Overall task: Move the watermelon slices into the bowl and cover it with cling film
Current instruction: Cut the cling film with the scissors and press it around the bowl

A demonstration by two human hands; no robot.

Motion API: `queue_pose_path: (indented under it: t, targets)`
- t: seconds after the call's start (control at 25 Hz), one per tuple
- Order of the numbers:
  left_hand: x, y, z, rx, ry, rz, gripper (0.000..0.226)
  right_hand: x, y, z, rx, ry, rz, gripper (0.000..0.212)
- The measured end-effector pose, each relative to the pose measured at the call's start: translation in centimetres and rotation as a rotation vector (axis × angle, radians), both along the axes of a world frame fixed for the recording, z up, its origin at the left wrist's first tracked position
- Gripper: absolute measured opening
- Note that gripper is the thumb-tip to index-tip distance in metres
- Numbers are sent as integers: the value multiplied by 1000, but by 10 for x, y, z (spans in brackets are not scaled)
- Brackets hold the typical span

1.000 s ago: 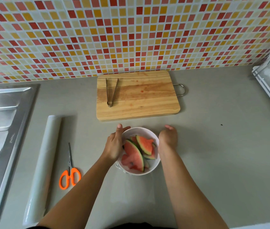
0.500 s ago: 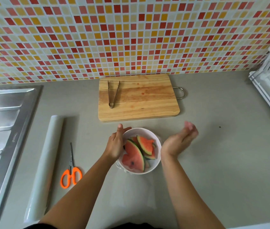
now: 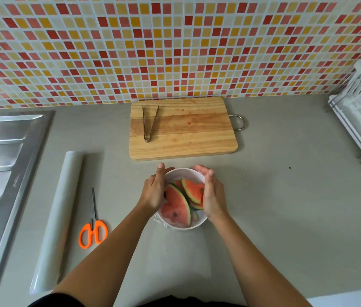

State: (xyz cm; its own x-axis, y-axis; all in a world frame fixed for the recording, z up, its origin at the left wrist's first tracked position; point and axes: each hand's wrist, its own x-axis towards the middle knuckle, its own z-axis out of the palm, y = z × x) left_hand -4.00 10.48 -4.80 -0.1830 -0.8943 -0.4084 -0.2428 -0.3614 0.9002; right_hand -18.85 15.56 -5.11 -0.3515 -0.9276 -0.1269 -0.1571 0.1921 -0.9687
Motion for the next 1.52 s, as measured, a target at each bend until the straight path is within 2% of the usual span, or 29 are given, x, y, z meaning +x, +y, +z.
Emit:
queue_pose_path:
  t: [0.16,0.28,0.32,0.48,0.6,0.68,0.76,0.84,0.88,0.96,1.0,1.12,1.2,1.52]
  targets:
    - [-2,0,0,3,11,9,61,0,-4,2,125,5,-84,60]
    - [-2,0,-2,23,24,17,61,3,-8,3,210,-34,-160,64]
    - [-1,0,-3,33,34,24,61,3,-9,1,234,-100,-184,67]
    - [0,-1,-2,52,90,57,60,-2,-10,3,298,-611,-263,83]
    - [1,-1,-2,80,126,33,61,-6,-8,2,299,-733,-292,96]
    - [6,-3,-2,123,245,6,68,-16,-7,2,232,-705,-351,94]
    - [17,-3,-1,133,357,38,70,-27,0,3,143,-529,-410,83]
    - [28,5,-2,100,427,110,65,-25,14,2,42,-404,-364,77]
    - [30,13,-4,82,460,131,61,-17,23,1,-2,-393,-299,81]
    - [19,30,-4,32,502,138,53,2,35,-2,-44,-461,-221,96]
    - [10,36,-4,15,508,152,49,12,36,-3,-55,-509,-228,92]
    - [-7,41,-4,-25,455,272,44,26,32,-6,-75,-587,-298,60]
    - [-8,40,-6,-25,404,331,45,26,28,-8,-64,-630,-364,52]
    - [-10,34,-9,122,355,404,54,26,21,-13,167,-646,-499,65]
